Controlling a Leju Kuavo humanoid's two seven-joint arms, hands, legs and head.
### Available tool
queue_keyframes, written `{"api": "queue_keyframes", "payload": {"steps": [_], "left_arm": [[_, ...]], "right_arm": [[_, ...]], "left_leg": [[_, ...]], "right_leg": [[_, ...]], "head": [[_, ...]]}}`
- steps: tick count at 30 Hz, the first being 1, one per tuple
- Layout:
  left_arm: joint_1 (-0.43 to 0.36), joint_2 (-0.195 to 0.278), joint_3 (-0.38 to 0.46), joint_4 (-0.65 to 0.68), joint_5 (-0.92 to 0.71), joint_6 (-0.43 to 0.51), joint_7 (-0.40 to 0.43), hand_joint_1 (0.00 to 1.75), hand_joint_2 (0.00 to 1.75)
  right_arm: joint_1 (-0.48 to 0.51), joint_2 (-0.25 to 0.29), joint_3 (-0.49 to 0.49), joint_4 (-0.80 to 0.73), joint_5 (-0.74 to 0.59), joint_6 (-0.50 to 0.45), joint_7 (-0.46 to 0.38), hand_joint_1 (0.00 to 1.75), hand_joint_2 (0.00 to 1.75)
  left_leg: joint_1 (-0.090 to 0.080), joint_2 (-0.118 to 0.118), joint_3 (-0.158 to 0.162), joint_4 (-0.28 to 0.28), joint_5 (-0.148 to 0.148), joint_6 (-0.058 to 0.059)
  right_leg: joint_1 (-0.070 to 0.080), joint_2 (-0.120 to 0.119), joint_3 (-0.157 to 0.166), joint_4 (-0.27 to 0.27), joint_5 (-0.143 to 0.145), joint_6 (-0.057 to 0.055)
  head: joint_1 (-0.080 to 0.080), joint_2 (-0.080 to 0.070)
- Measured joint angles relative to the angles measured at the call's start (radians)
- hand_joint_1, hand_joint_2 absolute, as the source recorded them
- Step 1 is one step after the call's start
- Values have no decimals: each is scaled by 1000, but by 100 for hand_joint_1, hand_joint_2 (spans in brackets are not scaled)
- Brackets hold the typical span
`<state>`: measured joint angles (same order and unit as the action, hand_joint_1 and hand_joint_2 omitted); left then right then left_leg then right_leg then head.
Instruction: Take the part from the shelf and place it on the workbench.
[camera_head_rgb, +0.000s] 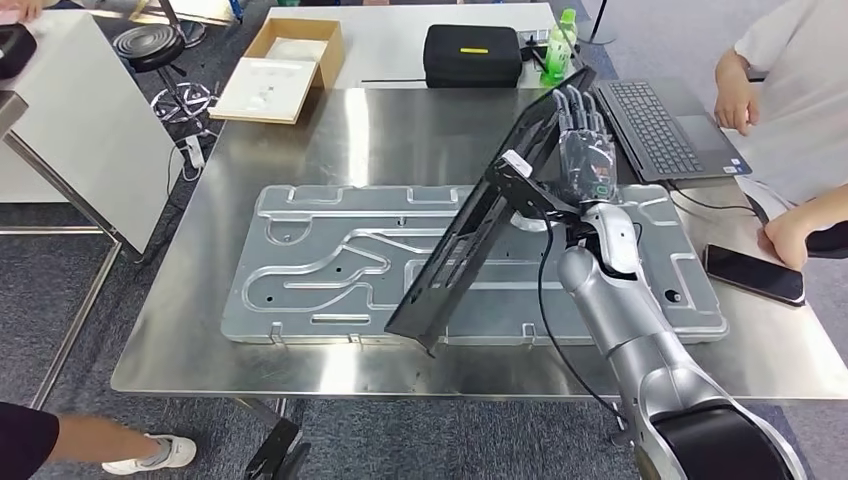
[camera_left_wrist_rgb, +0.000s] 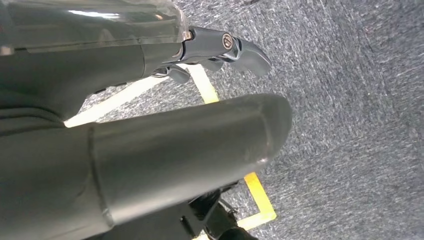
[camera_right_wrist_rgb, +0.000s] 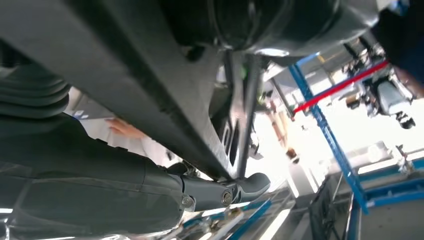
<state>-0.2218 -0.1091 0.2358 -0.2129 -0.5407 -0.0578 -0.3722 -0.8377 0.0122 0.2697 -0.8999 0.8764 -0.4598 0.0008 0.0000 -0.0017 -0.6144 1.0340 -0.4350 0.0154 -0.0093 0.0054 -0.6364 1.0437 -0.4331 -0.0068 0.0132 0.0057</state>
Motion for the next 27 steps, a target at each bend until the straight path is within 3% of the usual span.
{"api": "queue_keyframes", "payload": {"steps": [2,4,7,9,10,12,13,15,18,20,22,24,25,27], "left_arm": [[0,-1,0,0,-1,-1,-1,0,0],[-2,-2,1,0,-2,-2,-4,0,0],[-5,-3,3,0,-2,-4,-5,0,0],[-4,-4,6,0,-3,-5,-5,0,0],[-3,-4,7,0,-3,-6,-6,0,0],[-4,-4,8,0,-3,-9,-7,0,0],[-4,-4,9,0,-3,-10,-8,0,0],[-5,-4,12,0,-4,-11,-9,0,0],[-4,-4,16,0,-6,-12,-11,0,0],[-5,-4,16,0,-6,-13,-12,0,0],[-4,-4,17,0,-7,-14,-12,0,0],[-1,-4,18,0,-8,-15,-12,0,0],[0,-4,19,0,-9,-16,-12,0,0],[0,-4,21,0,-10,-16,-13,0,0]], "right_arm": [[-13,0,0,8,-9,53,7,0,0],[-36,0,0,23,-24,120,16,0,0],[-72,1,0,60,-48,215,29,0,0],[-86,2,0,87,-58,265,34,0,0],[-94,2,0,100,-62,289,37,0,0],[-114,4,0,123,-69,323,41,0,0],[-127,6,1,134,-74,335,42,0,0],[-152,10,2,158,-86,353,43,0,0],[-171,14,2,182,-102,361,43,0,0],[-181,16,3,190,-108,364,43,0,87],[-188,16,3,198,-118,375,43,0,175],[-190,17,3,206,-132,388,42,0,175],[-191,17,3,210,-137,391,41,0,175],[-194,19,3,213,-143,388,37,0,175]], "left_leg": [[2,0,3,-12,6,6],[8,1,10,-27,16,16],[9,2,10,-32,20,23],[9,0,10,-29,18,23],[9,-1,9,-26,17,23],[9,-3,7,-16,10,17],[6,-4,3,-8,6,13],[2,-4,-6,0,3,3],[4,-4,-13,7,-4,-10],[6,-4,-39,70,-43,-19],[8,-4,-98,198,-100,-26],[10,-3,-138,275,-113,-27],[10,-3,-134,260,-92,-25],[8,-4,-81,138,-22,-14]], "right_leg": [[-1,-1,0,-3,1,12],[-1,-2,-14,29,-24,22],[-4,-3,-93,197,-106,31],[-6,-3,-120,253,-110,35],[-8,-4,-108,230,-87,35],[-10,-5,-51,118,-26,34],[-9,-5,-26,64,-10,31],[-6,-3,-7,16,-8,22],[-6,-2,-6,9,-5,3],[-9,-3,-3,4,-3,-7],[-7,-3,-2,4,-4,-12],[-4,-3,0,5,-6,-15],[-3,-2,1,6,-7,-15],[-1,-1,5,7,-10,-15]], "head": [[0,0],[0,0],[1,0],[1,0],[1,0],[1,0],[1,0],[0,0],[0,0],[-1,0],[-1,0],[-1,0],[-1,0],[0,0]]}}
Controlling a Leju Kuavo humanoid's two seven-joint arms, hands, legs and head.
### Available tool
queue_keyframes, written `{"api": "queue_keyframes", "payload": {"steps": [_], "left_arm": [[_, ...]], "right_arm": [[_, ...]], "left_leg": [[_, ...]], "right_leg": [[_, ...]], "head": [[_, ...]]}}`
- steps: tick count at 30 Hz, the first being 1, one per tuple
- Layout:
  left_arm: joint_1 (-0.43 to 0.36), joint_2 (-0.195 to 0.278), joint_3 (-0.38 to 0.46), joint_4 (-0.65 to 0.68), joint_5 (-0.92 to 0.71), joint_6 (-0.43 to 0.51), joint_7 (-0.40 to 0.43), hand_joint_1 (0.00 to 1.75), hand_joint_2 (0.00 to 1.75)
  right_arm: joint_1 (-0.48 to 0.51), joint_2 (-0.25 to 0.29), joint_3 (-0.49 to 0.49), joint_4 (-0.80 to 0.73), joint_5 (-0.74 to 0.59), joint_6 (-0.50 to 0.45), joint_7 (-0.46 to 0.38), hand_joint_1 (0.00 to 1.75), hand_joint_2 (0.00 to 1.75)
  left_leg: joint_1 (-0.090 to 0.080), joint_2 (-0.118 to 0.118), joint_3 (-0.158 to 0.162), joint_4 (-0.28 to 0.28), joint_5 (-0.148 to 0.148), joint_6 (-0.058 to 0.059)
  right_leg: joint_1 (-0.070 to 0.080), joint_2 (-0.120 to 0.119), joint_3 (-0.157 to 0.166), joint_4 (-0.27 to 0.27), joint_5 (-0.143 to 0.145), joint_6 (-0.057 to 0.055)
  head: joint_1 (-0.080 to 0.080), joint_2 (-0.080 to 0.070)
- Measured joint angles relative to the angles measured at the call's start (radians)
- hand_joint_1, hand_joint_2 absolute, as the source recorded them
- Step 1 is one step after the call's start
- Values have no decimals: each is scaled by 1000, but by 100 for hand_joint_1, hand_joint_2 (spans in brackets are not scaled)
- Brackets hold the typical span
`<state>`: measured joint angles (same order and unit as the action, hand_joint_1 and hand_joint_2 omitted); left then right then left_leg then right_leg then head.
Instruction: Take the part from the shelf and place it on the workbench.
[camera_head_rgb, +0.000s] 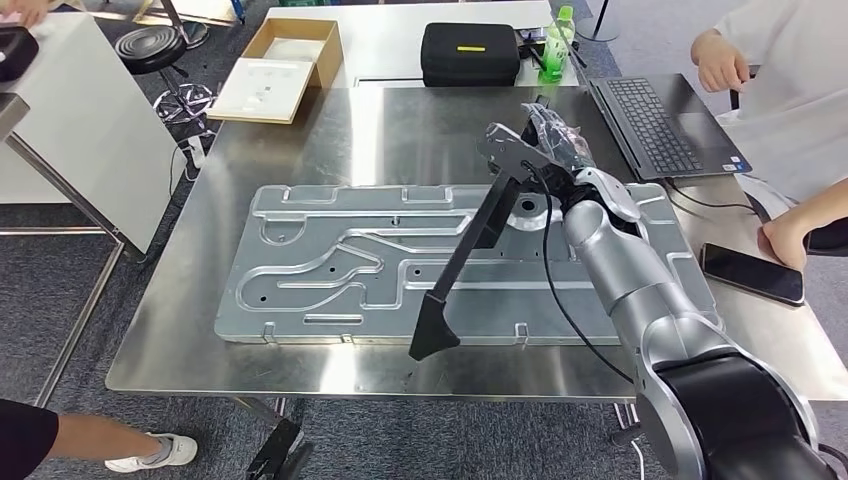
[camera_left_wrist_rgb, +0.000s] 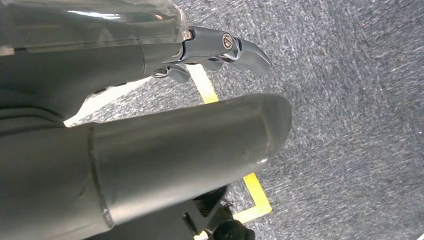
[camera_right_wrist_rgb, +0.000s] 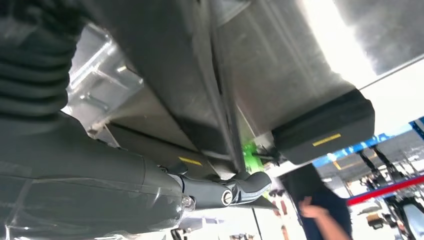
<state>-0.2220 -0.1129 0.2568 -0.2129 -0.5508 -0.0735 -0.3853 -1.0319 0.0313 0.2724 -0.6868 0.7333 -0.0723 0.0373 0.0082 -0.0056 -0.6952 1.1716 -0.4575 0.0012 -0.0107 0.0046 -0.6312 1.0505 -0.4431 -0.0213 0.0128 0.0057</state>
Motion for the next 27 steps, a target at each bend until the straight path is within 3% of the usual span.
{"api": "queue_keyframes", "payload": {"steps": [2,4,7,8,10,12,13,14,16,18,22,24,26,27], "left_arm": [[-1,0,3,0,-2,0,-1,0,0],[-1,1,4,0,-4,0,-1,0,0],[-1,0,4,0,-4,0,-1,0,0],[-2,0,4,0,-5,0,-1,0,0],[-3,-1,6,0,-5,-1,-1,0,0],[-2,-2,8,0,-6,-3,-1,0,0],[-1,-3,9,0,-7,-3,-1,0,0],[0,-4,10,0,-7,-4,-1,0,0],[1,-5,11,0,-8,-5,-1,0,0],[1,-6,13,0,-8,-6,-1,0,0],[1,-7,17,0,-12,-11,-1,0,0],[1,-7,19,0,-13,-14,-2,0,0],[1,-7,20,0,-15,-16,-1,0,0],[2,-7,20,0,-16,-17,-1,0,0]], "right_arm": [[-6,2,0,1,-5,-7,-4,0,175],[-9,3,0,2,-9,-13,-6,0,175],[-10,3,0,2,-10,-15,-6,0,175],[-12,3,0,3,-10,-15,-6,0,175],[-13,3,1,3,-10,-14,-6,0,175],[-13,3,5,4,-10,-12,-7,0,175],[-13,2,7,4,-10,-10,-7,0,131],[-15,2,9,4,-10,-6,-7,0,87],[-24,2,15,3,-10,8,-5,0,0],[-39,2,24,4,-13,40,-1,0,0],[-69,-1,36,17,-32,130,13,0,0],[-94,-2,45,31,-40,185,18,0,0],[-124,-2,57,57,-52,257,26,0,0],[-139,-2,64,75,-59,289,31,0,0]], "left_leg": [[-5,0,51,-108,37,12],[-10,0,63,-135,35,18],[-3,1,74,-156,44,29],[-1,2,79,-163,47,33],[0,4,80,-165,48,38],[-1,4,79,-162,46,39],[0,3,79,-159,45,39],[1,2,79,-155,42,38],[-1,0,76,-143,34,30],[-4,0,70,-136,30,21],[-3,1,63,-123,18,1],[0,1,28,-43,-31,-8],[3,1,-29,83,-85,-15],[3,1,-49,123,-93,-17]], "right_leg": [[2,1,1,-1,-1,6],[3,1,-1,-5,2,15],[3,0,-5,8,-12,31],[3,-1,-19,40,-33,35],[0,-1,-75,157,-91,41],[-3,-1,-122,248,-114,46],[-5,-2,-121,243,-98,47],[-7,-2,-101,201,-66,48],[-8,-4,-43,74,-8,46],[-5,-3,-14,9,8,39],[-5,-1,-12,-4,12,16],[-9,-1,-9,-10,16,5],[-8,-1,-10,-10,17,2],[-7,-1,-10,-10,16,2]], "head": [[0,0],[0,0],[0,0],[1,0],[1,0],[1,0],[1,0],[1,0],[1,0],[0,0],[0,0],[-1,0],[-1,0],[-1,0]]}}
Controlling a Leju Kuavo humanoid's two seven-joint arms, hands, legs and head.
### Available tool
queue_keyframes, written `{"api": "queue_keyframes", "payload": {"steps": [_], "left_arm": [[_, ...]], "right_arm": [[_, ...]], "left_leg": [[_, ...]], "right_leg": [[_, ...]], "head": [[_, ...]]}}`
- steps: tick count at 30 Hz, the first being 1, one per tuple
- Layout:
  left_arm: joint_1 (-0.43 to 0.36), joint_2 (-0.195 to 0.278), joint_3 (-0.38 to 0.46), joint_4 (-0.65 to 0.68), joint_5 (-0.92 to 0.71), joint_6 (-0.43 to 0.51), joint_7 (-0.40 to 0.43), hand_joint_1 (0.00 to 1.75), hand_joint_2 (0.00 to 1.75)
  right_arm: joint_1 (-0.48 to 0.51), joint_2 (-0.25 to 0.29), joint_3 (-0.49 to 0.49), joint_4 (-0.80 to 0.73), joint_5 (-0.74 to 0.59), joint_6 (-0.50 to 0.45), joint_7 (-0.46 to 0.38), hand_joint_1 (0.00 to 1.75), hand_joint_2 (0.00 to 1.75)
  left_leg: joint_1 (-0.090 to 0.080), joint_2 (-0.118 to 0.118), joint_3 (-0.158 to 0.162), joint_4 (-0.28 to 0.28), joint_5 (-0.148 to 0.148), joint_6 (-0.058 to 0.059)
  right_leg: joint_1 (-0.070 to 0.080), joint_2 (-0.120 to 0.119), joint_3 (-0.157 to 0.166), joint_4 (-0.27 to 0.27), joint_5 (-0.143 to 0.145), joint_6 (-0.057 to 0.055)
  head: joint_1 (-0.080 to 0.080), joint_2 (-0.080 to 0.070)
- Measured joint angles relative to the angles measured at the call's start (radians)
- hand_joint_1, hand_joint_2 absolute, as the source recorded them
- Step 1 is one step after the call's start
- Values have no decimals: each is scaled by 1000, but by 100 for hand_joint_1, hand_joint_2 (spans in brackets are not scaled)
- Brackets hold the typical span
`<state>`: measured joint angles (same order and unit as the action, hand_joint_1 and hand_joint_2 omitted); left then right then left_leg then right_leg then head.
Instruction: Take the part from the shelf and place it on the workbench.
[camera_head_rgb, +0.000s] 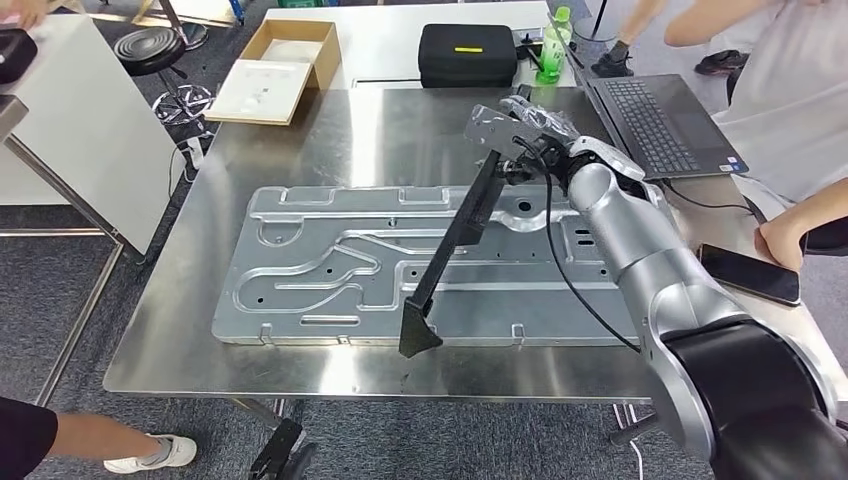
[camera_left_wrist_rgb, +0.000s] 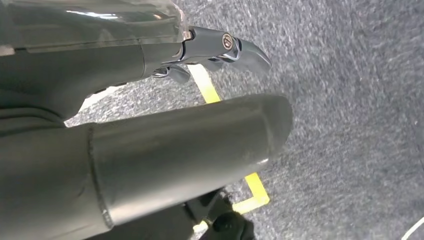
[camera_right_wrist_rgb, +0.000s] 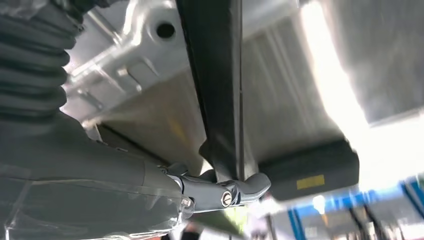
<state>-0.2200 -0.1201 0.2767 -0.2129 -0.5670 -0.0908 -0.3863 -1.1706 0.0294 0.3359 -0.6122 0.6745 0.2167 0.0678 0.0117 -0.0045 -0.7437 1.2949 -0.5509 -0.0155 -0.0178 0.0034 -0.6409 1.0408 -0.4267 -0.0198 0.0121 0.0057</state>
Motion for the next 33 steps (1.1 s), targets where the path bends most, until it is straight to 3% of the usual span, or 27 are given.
{"api": "queue_keyframes", "payload": {"steps": [1,2,4,5,7,10,12,14,15,16,17,20,21,23,25,27,30,31,32,33], "left_arm": [[1,0,0,0,-1,0,0,0,0],[1,0,1,0,-2,-1,0,0,0],[1,0,2,0,-3,0,0,0,0],[1,0,3,0,-4,0,0,0,0],[1,0,4,0,-7,0,0,0,0],[2,-1,6,0,-9,0,0,0,0],[1,-1,7,0,-9,0,0,0,0],[0,-2,7,0,-10,0,0,0,0],[1,-2,7,0,-10,0,0,0,0],[2,-2,8,0,-11,0,0,0,0],[3,-2,8,0,-12,0,-1,0,0],[3,-2,9,0,-13,0,-3,0,0],[3,-2,10,0,-13,0,-3,0,0],[3,-3,12,0,-15,0,-3,0,0],[4,-3,16,0,-16,0,-3,0,0],[4,-3,18,0,-16,0,-4,0,0],[4,-3,20,0,-16,0,-4,0,0],[5,-3,21,0,-16,0,-4,0,0],[5,-3,22,0,-16,0,-5,0,0],[5,-3,23,0,-16,0,-5,0,0]], "right_arm": [[-15,0,6,18,-6,26,3,0,0],[-31,0,12,35,-10,46,5,0,0],[-65,0,21,63,-19,72,5,0,0],[-82,0,24,75,-23,84,5,0,0],[-106,-1,29,98,-30,107,5,0,0],[-120,-3,35,122,-33,123,6,0,0],[-130,-4,37,136,-34,134,5,0,0],[-138,-7,43,154,-34,163,1,0,0],[-139,-8,48,163,-34,180,-2,0,0],[-139,-10,53,171,-35,195,-6,0,0],[-140,-11,58,177,-39,206,-11,0,0],[-148,-11,66,188,-54,221,-23,0,0],[-151,-11,68,191,-58,223,-24,0,0],[-154,-11,73,196,-62,230,-24,0,0],[-156,-12,78,201,-63,233,-24,0,87],[-159,-12,81,202,-64,231,-26,0,175],[-160,-10,86,204,-67,222,-30,0,175],[-160,-10,87,205,-68,218,-31,0,175],[-159,-9,87,206,-68,215,-32,0,175],[-159,-8,87,206,-69,213,-33,0,175]], "left_leg": [[0,0,-4,6,10,0],[0,0,10,-26,36,2],[-1,0,72,-156,101,11],[-4,-1,99,-213,120,16],[-9,-1,122,-261,124,24],[-5,1,128,-277,131,38],[-2,3,133,-288,138,50],[-3,4,132,-287,138,54],[-3,4,132,-286,138,55],[-3,3,132,-284,137,55],[-3,2,132,-281,135,55],[-5,1,129,-267,124,47],[-7,1,126,-263,122,43],[-9,1,122,-261,121,34],[-8,1,120,-256,114,24],[-6,1,96,-199,76,13],[-1,1,12,-17,-3,2],[-1,1,-5,13,-6,0],[-1,1,-3,5,12,1],[-1,1,18,-43,46,3]], "right_leg": [[1,0,0,1,0,0],[1,0,1,1,-1,0],[3,1,2,2,-2,3],[4,2,1,3,-2,6],[5,2,-1,1,0,15],[5,1,-2,4,-5,32],[5,1,-32,69,-47,38],[5,1,-89,191,-103,42],[4,0,-113,240,-116,43],[3,0,-123,257,-112,44],[3,0,-115,238,-91,44],[4,-3,-31,63,-9,38],[6,-3,-14,26,0,35],[10,-1,-9,9,-1,27],[7,-1,-7,4,3,16],[2,-1,-4,-2,6,5],[3,-1,-3,-2,6,-1],[3,-1,-3,-2,6,-1],[4,-1,-3,-2,5,-1],[4,0,-1,-2,5,0]], "head": [[0,0],[0,0],[0,0],[0,0],[0,0],[0,0],[0,0],[0,0],[1,0],[1,0],[1,0],[0,0],[0,0],[0,0],[0,0],[0,0],[0,0],[0,0],[0,0],[0,0]]}}
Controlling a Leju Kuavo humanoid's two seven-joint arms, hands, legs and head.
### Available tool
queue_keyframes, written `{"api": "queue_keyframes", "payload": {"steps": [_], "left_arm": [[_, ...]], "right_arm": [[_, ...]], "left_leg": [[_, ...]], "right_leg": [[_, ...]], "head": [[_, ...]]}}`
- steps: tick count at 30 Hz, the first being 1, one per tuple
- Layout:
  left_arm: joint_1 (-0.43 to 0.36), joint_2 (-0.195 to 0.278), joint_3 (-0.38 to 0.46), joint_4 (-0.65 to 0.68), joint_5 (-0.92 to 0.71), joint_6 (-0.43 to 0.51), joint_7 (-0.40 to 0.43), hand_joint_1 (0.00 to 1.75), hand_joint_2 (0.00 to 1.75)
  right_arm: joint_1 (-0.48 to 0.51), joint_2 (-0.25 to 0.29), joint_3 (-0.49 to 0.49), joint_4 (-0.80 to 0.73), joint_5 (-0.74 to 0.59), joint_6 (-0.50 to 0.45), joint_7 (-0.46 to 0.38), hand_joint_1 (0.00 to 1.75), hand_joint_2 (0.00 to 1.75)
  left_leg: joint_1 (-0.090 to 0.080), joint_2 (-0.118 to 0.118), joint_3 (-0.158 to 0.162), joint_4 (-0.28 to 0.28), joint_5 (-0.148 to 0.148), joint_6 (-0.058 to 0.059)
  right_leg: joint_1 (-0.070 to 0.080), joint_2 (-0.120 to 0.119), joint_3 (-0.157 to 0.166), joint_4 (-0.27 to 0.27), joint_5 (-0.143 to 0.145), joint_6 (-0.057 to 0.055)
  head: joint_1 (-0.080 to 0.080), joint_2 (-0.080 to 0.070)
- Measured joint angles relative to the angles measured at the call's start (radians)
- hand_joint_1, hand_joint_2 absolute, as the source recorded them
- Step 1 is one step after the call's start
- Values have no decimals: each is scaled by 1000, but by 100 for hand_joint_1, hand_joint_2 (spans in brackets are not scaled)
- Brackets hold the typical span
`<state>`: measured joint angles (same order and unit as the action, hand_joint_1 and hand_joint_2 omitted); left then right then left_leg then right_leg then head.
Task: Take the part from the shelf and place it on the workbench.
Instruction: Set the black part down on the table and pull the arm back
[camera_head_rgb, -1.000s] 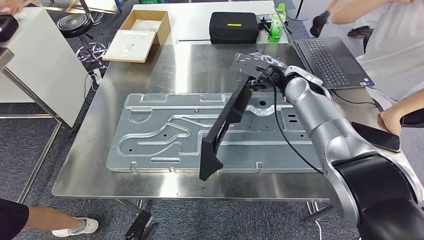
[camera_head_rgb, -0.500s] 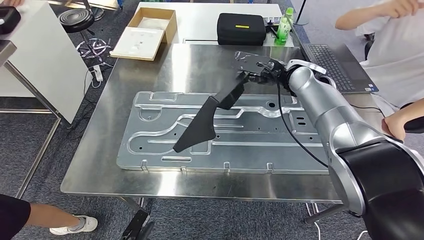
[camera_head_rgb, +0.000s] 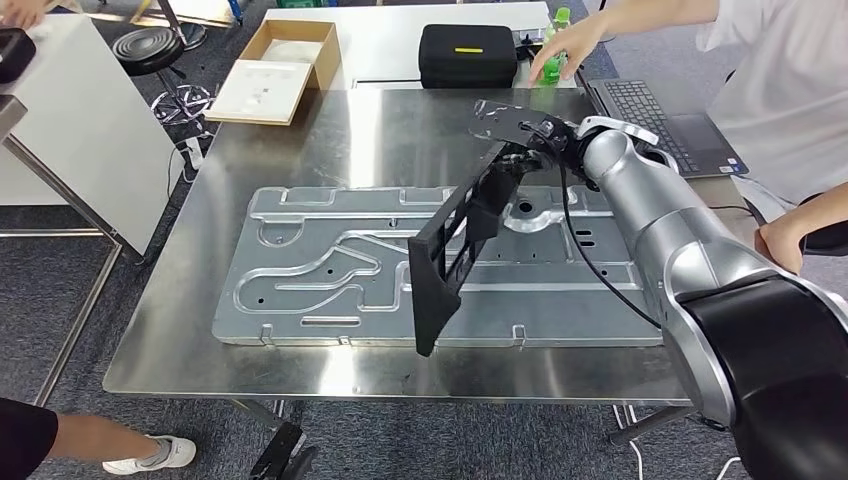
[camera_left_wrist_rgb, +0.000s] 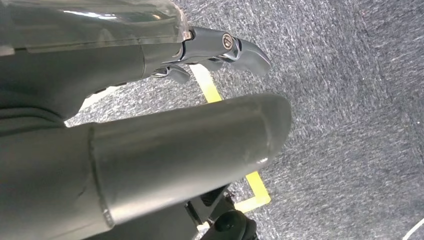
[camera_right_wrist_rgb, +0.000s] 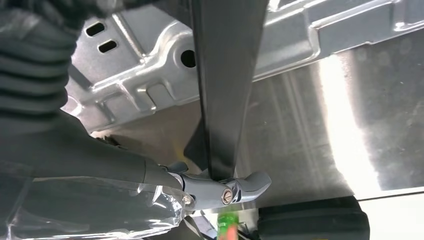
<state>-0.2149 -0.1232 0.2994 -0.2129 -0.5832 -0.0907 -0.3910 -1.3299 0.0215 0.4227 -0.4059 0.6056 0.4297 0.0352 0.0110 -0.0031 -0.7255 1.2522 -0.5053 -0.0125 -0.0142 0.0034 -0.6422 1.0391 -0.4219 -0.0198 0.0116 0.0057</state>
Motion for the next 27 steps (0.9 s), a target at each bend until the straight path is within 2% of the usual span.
{"api": "queue_keyframes", "payload": {"steps": [1,2,3,5,7,8,9,10,12,13,14,15,17,18,19,22,24,25,27], "left_arm": [[0,0,1,0,0,0,0,0,0],[-1,0,2,0,0,0,-1,0,0],[-2,0,2,0,0,1,-1,0,0],[-2,0,3,0,0,1,-1,0,0],[-2,0,4,0,0,2,-1,0,0],[-2,0,4,0,0,2,-1,0,0],[-3,0,4,0,0,2,-1,0,0],[-4,-1,4,0,0,2,-2,0,0],[-4,-1,4,0,0,2,-2,0,0],[-3,-1,4,0,-1,2,-2,0,0],[-2,-1,4,0,-1,2,-2,0,0],[-1,-1,4,0,-1,2,-2,0,0],[-2,-1,4,0,-2,2,-2,0,0],[-2,-1,5,0,-2,2,-2,0,0],[-2,-1,5,0,-3,2,-3,0,0],[-2,-1,9,0,-4,2,-4,0,0],[-2,0,11,0,-5,2,-4,0,0],[-2,0,12,0,-6,2,-5,0,0],[-2,0,13,0,-7,2,-5,0,0]], "right_arm": [[0,2,0,0,-1,-2,0,0,175],[-1,3,0,0,-2,-4,-1,0,131],[-2,4,0,0,-2,-8,-1,0,87],[-2,6,2,0,-3,-18,-1,0,0],[-1,6,6,0,-4,-28,-1,0,0],[-2,6,7,0,-4,-30,-2,0,0],[-2,6,7,0,-5,-32,-4,0,0],[-2,7,8,0,-6,-33,-6,0,0],[0,7,10,2,-7,-33,-9,0,0],[2,7,10,4,-8,-33,-9,0,0],[4,7,11,5,-8,-34,-9,0,0],[4,6,12,6,-10,-34,-8,0,0],[1,7,15,7,-14,-34,-8,0,0],[-1,8,16,7,-16,-33,-8,0,0],[-2,8,17,7,-18,-32,-8,0,0],[-4,9,21,8,-22,-30,-8,0,0],[-6,10,25,8,-25,-32,-8,0,0],[-6,11,27,8,-26,-34,-9,0,0],[-6,13,32,9,-26,-35,-9,0,0]], "left_leg": [[0,0,33,-71,38,4],[-2,0,66,-139,65,9],[-4,-1,89,-188,79,14],[-10,-2,103,-221,79,21],[-8,-2,104,-229,85,32],[-5,-1,106,-235,88,38],[-3,-1,109,-239,92,44],[-2,0,110,-241,93,48],[-3,1,109,-240,93,52],[-3,0,109,-238,92,53],[-3,0,109,-236,91,53],[-3,-1,110,-233,89,52],[-5,-2,109,-225,82,47],[-7,-3,107,-221,79,43],[-8,-3,105,-218,77,39],[-8,-3,103,-218,76,24],[-6,-2,89,-183,48,14],[-4,-2,70,-136,20,9],[-1,-2,12,-7,-40,1]], "right_leg": [[0,1,2,0,-1,1],[2,1,3,0,-2,4],[3,2,2,1,-2,8],[3,3,-1,0,-1,18],[2,2,-2,1,-2,30],[2,2,-8,14,-13,34],[2,2,-21,45,-34,38],[1,1,-45,98,-65,40],[1,1,-107,231,-122,44],[0,1,-128,273,-131,45],[0,1,-131,278,-120,45],[-1,0,-115,242,-92,45],[0,-2,-49,108,-29,41],[2,-2,-23,54,-11,38],[4,-2,-8,22,-5,34],[6,-1,-4,6,-3,19],[1,-2,1,-3,2,6],[-1,-3,3,-5,3,2],[-1,-2,3,-6,4,-1]], "head": [[0,0],[0,0],[0,0],[0,0],[0,0],[0,0],[0,0],[0,0],[1,0],[1,0],[1,0],[1,0],[1,0],[0,0],[0,0],[0,0],[0,0],[0,0],[0,0]]}}
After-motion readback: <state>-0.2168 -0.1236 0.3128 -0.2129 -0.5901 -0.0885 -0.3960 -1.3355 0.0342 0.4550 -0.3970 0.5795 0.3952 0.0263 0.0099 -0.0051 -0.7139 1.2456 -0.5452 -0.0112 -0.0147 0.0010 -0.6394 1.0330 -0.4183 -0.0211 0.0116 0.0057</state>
